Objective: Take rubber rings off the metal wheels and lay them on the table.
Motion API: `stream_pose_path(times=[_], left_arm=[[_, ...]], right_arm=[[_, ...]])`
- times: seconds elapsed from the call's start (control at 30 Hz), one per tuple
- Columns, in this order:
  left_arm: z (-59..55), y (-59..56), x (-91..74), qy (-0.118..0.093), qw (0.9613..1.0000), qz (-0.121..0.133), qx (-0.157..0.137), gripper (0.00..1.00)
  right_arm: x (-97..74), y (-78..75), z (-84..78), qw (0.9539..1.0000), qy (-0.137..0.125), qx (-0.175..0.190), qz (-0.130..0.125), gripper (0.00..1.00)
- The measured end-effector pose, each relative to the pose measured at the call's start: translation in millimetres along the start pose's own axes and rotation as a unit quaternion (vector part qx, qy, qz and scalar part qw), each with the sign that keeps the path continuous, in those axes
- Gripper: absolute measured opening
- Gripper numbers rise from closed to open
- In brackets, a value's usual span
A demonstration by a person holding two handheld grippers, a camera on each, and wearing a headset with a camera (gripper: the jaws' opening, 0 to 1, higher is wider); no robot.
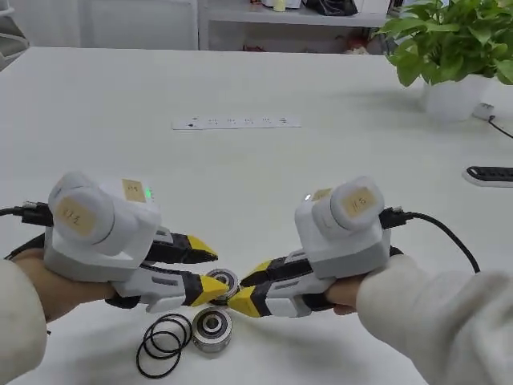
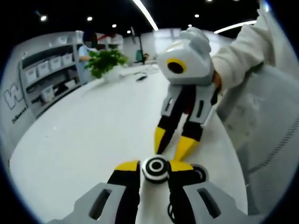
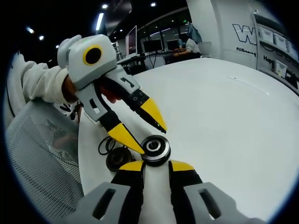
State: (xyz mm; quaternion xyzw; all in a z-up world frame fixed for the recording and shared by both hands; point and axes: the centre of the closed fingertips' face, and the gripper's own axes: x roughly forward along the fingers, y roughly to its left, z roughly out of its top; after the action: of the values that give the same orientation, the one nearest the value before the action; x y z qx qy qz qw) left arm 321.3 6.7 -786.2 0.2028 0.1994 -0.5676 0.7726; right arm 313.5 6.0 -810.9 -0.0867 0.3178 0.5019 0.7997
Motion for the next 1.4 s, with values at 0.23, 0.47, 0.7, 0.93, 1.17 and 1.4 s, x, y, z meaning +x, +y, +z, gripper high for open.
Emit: stream_pose_path(times=[0.23,0.47,0.7,0.93,1.17,1.4], left_arm=[[-2.7,-3.4,1.6,0.005,0.9999,-0.008,0.003,0.14],[-3.1,-2.3,2.7,-0.003,1.0,-0.003,-0.006,0.14],[-2.8,-3.5,2.2,-0.005,1.0,-0.003,-0.006,0.13],[-3.6,-2.1,1.2,-0.006,1.0,0.001,-0.004,0.14],[-7.4,-1.0,-0.3,-0.004,0.9999,0.001,-0.011,0.14],[-7.1,-1.2,-0.5,-0.005,0.9999,0.002,-0.016,0.14]], right_arm=[[0.2,-1.0,-0.1,0.9999,0.002,-0.014,-0.004,0.11],[-0.9,-3.5,-0.5,0.9998,0.006,-0.019,-0.009,0.01],[0.1,-4.8,0.6,0.9995,0.014,-0.022,-0.017,0.0],[-2.3,-11.9,3.7,0.9992,0.015,0.007,-0.036,0.0],[-2.9,-12.8,3.3,0.9982,0.011,0.046,-0.037,0.0],[-5.7,-14.0,8.2,0.9913,-0.02,0.128,-0.025,0.0]])
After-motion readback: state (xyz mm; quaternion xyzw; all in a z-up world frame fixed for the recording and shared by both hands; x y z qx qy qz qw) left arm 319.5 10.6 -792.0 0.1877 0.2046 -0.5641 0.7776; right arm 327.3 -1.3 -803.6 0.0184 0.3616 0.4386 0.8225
